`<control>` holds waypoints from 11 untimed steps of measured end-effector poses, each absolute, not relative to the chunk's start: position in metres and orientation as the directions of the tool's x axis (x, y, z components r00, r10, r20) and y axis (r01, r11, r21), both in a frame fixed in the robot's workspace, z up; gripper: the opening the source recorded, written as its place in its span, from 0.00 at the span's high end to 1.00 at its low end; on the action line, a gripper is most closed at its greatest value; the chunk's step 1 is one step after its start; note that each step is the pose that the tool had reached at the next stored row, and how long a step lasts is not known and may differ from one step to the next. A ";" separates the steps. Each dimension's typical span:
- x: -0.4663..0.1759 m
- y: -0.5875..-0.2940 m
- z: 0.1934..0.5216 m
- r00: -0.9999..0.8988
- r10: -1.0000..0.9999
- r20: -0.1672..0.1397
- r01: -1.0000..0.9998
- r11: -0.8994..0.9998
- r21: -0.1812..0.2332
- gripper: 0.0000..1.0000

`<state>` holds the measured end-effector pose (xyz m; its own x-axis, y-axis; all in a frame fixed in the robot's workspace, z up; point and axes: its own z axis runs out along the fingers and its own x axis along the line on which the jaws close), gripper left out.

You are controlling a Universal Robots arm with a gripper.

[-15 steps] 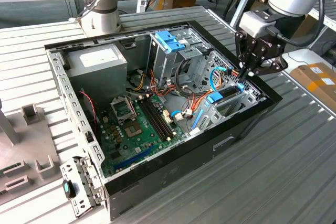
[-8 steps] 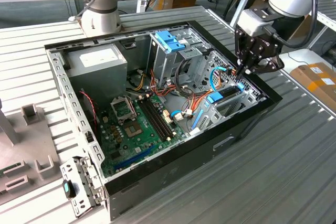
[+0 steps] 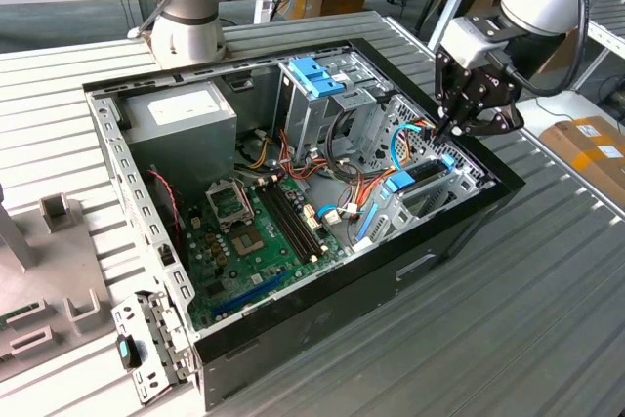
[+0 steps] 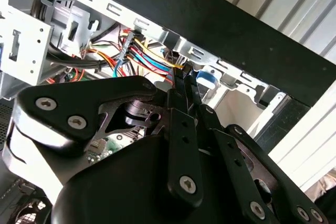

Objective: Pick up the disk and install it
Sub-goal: 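Insert the first disk wire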

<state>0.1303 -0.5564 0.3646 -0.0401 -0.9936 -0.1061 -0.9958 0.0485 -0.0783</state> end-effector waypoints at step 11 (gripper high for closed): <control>0.115 -0.567 0.360 -0.040 -0.995 -0.097 -0.996 0.048 -0.079 0.84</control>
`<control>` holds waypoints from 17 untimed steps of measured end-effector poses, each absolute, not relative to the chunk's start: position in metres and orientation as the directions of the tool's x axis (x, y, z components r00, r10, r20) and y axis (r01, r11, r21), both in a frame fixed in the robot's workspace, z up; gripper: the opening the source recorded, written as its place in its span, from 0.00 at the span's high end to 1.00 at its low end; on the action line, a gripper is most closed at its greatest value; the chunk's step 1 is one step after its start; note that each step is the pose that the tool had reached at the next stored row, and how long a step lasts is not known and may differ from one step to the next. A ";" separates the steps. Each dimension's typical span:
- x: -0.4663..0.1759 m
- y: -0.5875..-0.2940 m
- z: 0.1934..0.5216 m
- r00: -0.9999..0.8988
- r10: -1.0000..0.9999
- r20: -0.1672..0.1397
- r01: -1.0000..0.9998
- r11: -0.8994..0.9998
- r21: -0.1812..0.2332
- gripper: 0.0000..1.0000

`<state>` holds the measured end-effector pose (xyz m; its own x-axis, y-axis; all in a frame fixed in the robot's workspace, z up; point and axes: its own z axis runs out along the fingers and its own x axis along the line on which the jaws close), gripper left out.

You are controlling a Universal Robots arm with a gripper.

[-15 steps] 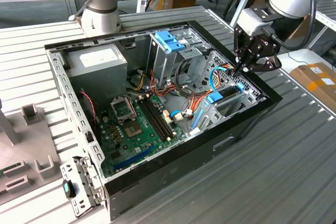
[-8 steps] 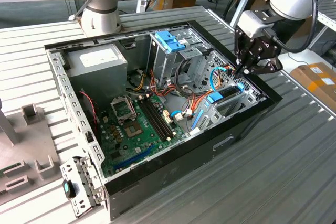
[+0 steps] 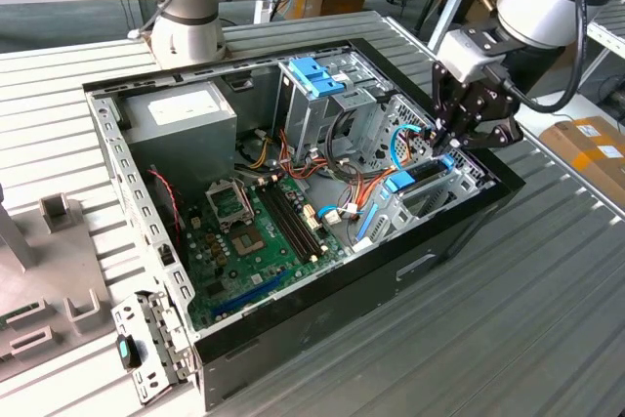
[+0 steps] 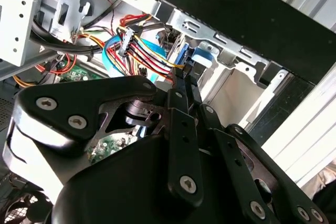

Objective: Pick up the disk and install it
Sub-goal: 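Insert the first disk wire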

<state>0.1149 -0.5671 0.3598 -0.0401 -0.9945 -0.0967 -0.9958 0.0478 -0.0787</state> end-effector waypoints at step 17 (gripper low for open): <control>0.105 -0.571 0.345 -0.040 -0.995 -0.097 -0.996 0.048 -0.079 0.84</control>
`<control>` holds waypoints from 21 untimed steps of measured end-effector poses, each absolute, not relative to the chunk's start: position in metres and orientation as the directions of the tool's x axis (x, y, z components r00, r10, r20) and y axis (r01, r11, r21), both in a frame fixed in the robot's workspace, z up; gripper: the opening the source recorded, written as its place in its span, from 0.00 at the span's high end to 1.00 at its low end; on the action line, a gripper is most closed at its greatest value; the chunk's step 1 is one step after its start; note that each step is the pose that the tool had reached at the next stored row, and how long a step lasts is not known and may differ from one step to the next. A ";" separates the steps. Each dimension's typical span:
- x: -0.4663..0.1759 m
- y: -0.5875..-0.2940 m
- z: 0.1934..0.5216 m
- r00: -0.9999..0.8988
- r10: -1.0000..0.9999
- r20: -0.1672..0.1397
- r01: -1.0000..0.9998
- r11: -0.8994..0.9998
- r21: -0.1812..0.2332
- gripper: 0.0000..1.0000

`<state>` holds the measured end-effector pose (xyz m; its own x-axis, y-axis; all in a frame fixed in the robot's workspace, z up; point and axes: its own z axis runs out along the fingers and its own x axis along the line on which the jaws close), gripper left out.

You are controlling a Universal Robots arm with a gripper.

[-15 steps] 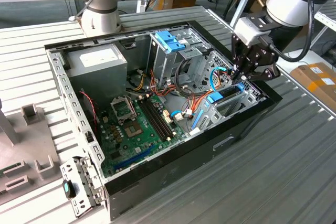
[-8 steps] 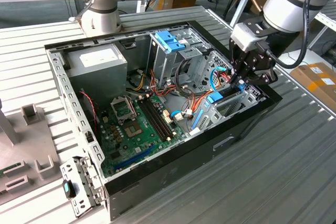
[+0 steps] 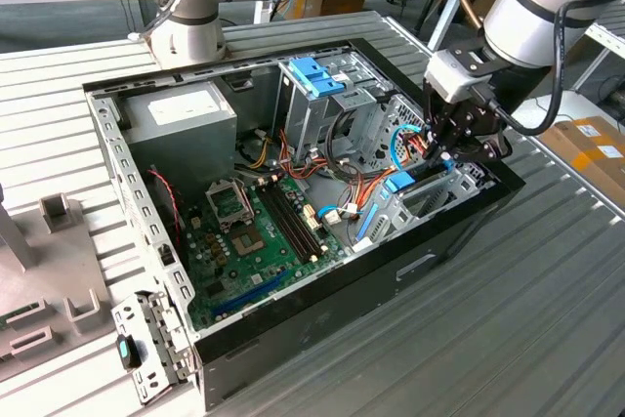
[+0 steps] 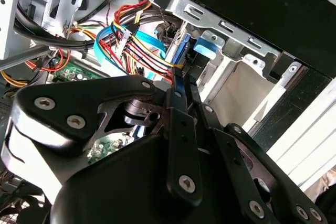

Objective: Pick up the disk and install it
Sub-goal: 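Insert the first disk wire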

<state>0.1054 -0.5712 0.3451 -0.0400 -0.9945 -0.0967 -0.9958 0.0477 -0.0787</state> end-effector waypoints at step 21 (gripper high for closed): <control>0.107 -0.569 0.348 -0.040 -0.994 -0.097 -0.996 0.048 -0.082 0.84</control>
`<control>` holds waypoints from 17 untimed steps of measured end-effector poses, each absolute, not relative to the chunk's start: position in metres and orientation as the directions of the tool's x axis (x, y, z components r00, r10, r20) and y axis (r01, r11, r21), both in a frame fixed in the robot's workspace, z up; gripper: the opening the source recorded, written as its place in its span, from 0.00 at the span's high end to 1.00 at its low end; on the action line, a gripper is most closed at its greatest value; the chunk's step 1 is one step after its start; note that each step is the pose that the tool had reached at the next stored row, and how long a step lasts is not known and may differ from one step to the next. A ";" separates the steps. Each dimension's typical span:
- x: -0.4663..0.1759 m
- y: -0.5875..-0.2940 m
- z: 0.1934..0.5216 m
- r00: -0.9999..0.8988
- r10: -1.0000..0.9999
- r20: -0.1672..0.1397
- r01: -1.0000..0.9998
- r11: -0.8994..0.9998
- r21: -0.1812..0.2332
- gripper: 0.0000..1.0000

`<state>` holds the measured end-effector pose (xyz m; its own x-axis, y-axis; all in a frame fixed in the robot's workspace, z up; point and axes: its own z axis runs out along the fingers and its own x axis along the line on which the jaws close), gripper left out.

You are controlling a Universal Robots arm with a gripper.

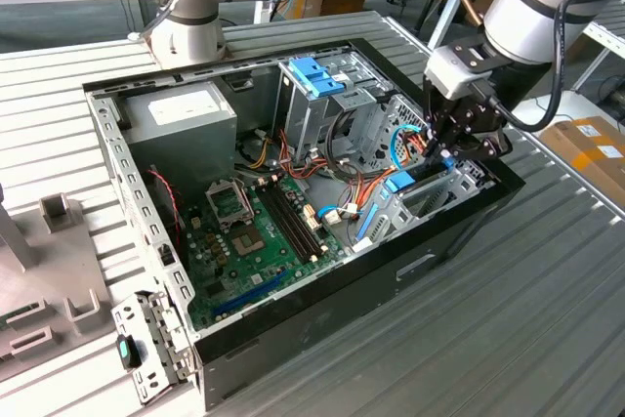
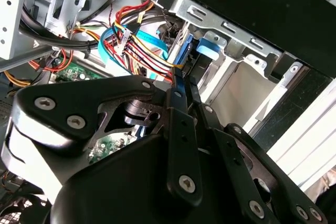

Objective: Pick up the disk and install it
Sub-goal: 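Insert the first disk wire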

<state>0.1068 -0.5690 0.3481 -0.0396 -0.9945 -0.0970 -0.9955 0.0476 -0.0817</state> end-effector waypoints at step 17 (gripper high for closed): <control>0.106 -0.571 0.347 -0.039 -0.995 -0.097 -0.996 0.047 -0.082 0.84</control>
